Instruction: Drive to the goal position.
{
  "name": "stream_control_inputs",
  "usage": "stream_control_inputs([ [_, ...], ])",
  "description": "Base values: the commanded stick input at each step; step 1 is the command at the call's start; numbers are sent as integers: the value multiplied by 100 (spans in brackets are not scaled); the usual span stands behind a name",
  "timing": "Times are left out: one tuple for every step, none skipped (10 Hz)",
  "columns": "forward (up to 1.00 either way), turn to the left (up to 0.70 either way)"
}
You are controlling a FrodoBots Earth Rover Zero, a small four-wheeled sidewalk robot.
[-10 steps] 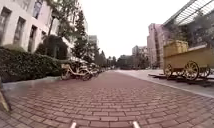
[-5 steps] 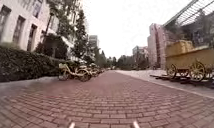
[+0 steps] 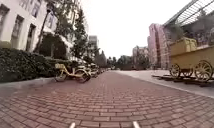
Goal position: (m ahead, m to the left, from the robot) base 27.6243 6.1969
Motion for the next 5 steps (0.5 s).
stream_control_inputs([
  [70,0],
  [70,0],
  [70,0],
  [70,0],
  [70,0],
])
